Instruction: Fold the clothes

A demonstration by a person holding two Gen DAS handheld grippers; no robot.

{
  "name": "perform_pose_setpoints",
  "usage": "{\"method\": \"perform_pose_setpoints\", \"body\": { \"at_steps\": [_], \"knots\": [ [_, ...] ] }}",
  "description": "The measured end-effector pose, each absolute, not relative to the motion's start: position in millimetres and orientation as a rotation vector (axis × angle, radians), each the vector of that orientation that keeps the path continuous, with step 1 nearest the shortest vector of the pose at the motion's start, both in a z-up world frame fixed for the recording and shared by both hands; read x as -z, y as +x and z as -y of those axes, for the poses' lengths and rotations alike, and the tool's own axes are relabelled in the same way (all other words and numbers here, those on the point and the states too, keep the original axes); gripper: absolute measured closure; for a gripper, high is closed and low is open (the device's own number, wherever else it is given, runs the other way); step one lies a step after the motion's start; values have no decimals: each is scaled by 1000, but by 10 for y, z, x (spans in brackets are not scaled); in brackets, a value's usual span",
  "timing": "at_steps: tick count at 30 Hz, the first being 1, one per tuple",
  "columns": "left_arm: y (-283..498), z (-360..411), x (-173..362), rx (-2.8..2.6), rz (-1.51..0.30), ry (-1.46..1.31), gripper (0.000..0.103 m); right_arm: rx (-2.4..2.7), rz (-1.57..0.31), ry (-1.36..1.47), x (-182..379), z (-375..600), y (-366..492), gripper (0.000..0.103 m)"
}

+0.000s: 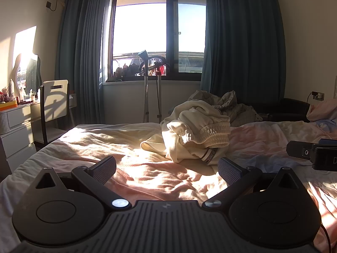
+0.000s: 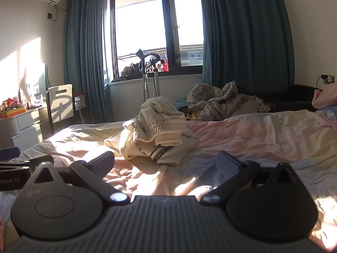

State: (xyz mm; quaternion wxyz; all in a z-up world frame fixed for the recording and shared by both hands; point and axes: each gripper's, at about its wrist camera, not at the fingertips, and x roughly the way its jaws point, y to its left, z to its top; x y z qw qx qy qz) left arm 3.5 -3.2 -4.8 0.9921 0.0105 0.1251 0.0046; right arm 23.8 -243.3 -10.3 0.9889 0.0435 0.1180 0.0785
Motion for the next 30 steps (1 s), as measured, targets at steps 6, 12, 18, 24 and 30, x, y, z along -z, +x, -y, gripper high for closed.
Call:
{"method": "perform_pose_setpoints", "body": {
  "at_steps": [6, 12, 18, 24, 30],
  "knots": [
    [25, 26, 46, -10, -251, 21, 0, -155, -234, 86, 103, 2435, 246, 0],
    [20, 26, 44, -10, -253, 21, 0, -153, -233, 86, 103, 2432, 254, 0],
    [11, 14, 44, -10, -254, 22, 0, -150, -229, 85, 108, 2427, 236, 0],
    [8, 11, 45, -9, -254, 22, 0, -148, -226, 82, 98, 2432, 216, 0],
    [14, 7, 40, -7, -254, 20, 0, -147, -226, 85, 89, 2435, 207, 0]
  ]
}}
